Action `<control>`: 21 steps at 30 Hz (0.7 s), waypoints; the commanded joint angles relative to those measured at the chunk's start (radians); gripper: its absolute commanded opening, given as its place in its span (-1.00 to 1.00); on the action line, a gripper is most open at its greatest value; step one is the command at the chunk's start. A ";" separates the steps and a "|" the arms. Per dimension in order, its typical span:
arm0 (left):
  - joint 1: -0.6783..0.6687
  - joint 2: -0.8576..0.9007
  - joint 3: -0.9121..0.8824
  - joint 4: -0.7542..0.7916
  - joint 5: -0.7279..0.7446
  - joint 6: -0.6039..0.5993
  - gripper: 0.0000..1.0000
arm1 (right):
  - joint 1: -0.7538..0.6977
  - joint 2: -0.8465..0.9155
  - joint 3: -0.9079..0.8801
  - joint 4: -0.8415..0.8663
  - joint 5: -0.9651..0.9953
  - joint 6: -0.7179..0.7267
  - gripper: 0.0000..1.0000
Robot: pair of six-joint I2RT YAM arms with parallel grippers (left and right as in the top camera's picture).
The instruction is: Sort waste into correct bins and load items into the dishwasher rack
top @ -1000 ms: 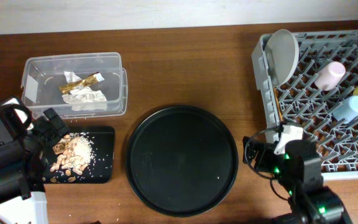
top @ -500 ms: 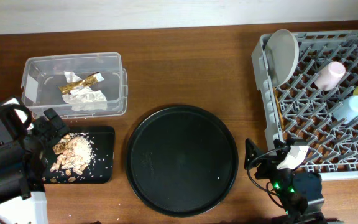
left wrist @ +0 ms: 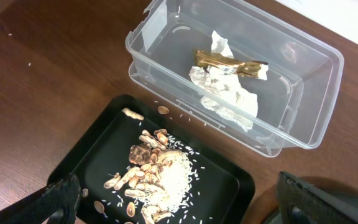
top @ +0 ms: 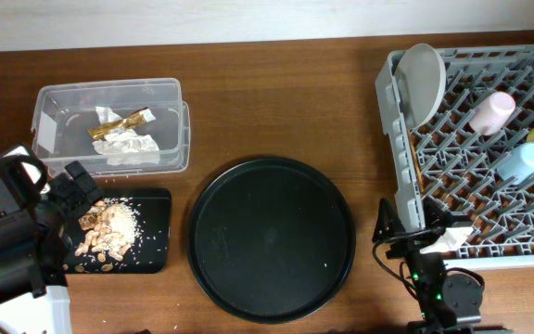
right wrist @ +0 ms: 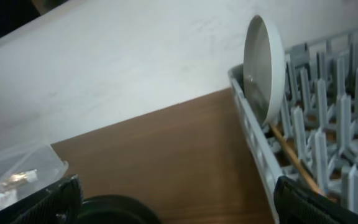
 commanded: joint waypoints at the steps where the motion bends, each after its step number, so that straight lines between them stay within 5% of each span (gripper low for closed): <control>1: 0.005 0.001 0.010 0.002 0.000 -0.010 0.99 | -0.006 -0.010 -0.007 -0.008 0.016 -0.135 0.97; 21: 0.005 0.001 0.010 0.002 0.000 -0.010 0.99 | -0.006 -0.010 -0.007 -0.071 0.081 -0.142 0.97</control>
